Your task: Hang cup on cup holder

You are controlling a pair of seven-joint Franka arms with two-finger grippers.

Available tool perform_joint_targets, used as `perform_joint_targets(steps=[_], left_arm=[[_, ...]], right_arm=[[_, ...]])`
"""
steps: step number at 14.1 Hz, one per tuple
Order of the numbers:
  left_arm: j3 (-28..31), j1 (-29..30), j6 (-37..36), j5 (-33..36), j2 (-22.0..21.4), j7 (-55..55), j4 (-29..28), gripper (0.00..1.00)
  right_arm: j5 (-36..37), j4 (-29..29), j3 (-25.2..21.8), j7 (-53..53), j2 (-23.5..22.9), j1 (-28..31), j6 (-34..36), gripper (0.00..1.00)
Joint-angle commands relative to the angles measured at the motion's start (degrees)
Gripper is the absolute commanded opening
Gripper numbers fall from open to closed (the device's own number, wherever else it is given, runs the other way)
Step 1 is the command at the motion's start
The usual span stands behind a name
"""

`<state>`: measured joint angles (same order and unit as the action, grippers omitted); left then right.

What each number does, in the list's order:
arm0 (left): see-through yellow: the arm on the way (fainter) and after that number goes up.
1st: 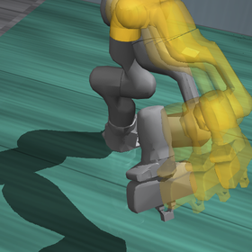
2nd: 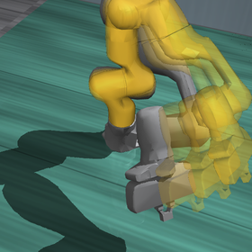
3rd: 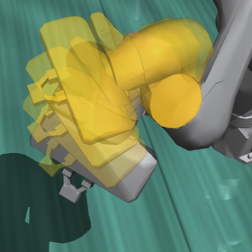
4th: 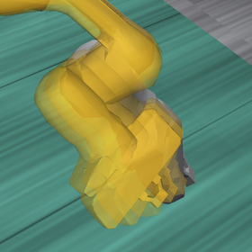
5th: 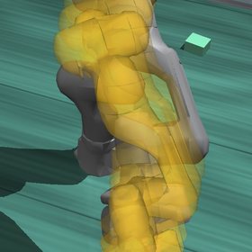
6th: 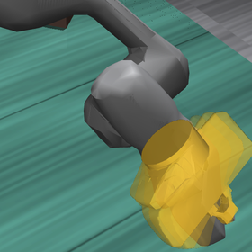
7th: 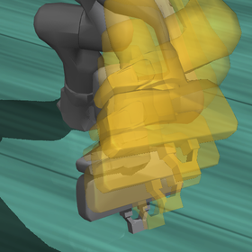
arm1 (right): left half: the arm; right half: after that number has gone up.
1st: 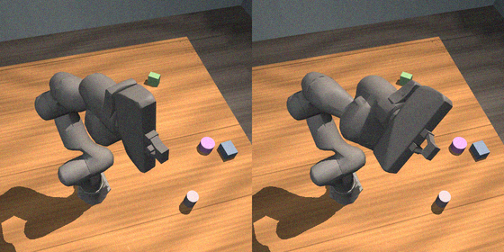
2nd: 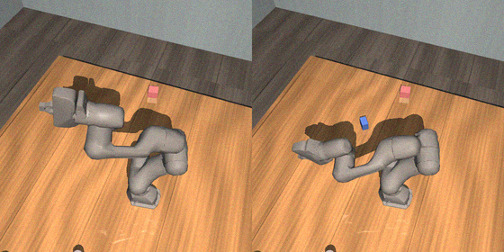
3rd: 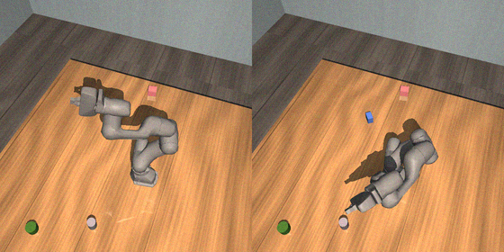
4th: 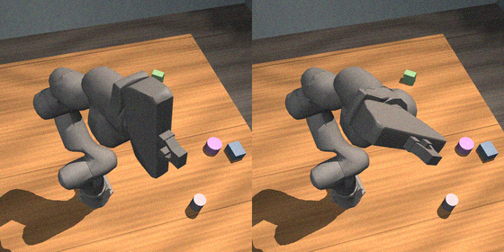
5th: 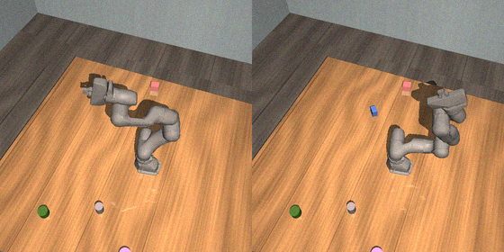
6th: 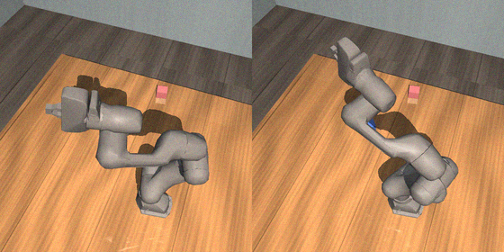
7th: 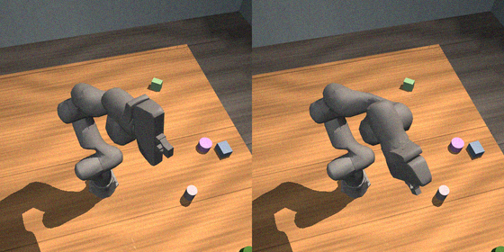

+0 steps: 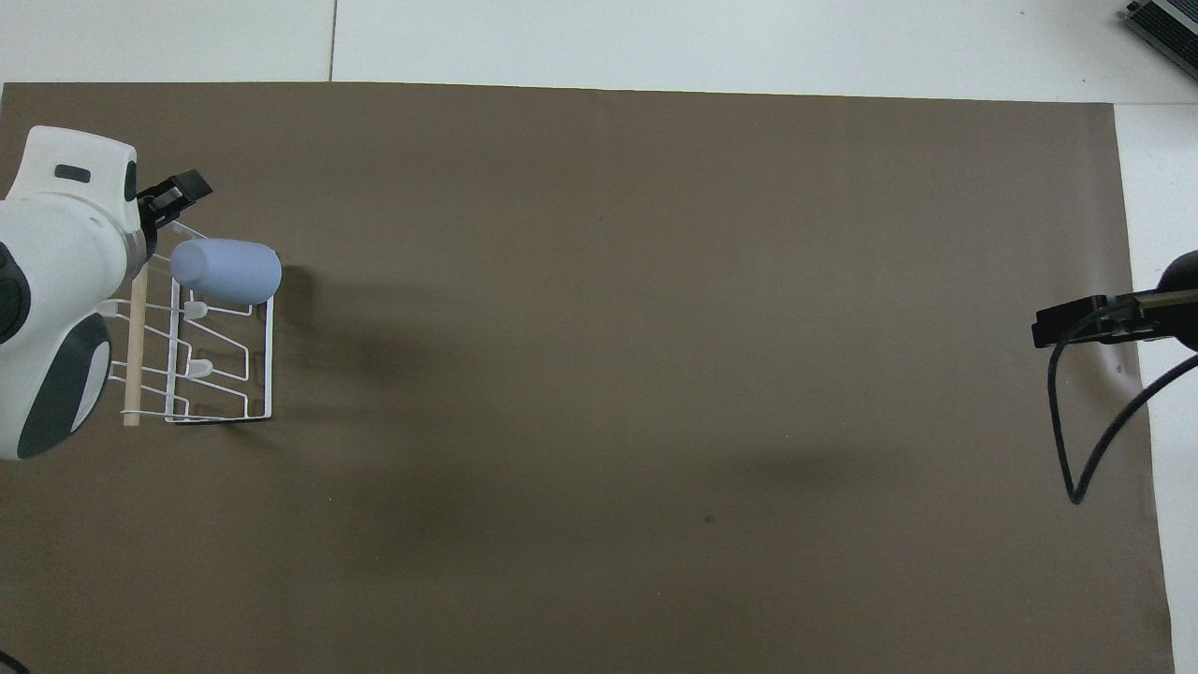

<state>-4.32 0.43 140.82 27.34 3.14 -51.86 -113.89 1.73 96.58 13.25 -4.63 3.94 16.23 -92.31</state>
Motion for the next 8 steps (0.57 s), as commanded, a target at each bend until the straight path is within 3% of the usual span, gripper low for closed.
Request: perform_joint_targets(steps=[1, 4, 8], left_arm=[[-0.2, -1.3, -4.6, -2.4, 0.1, 1.3, 2.5, 1.00], [-1.0, -1.3, -9.0, -7.3, -0.3, 5.2, 3.2, 1.00], [-0.7, -0.5, -22.5, -19.7, -2.2, 26.9, 8.2, 1.00]], right_arm=[[-0.1, 1.7, 0.1, 0.6, 1.6, 0.7, -0.9, 1.00], [-0.1, 1.7, 0.1, 0.5, 1.7, 0.7, -0.6, 1.00], [-0.1, 1.7, 0.3, 0.5, 1.7, 0.4, -0.6, 1.00]])
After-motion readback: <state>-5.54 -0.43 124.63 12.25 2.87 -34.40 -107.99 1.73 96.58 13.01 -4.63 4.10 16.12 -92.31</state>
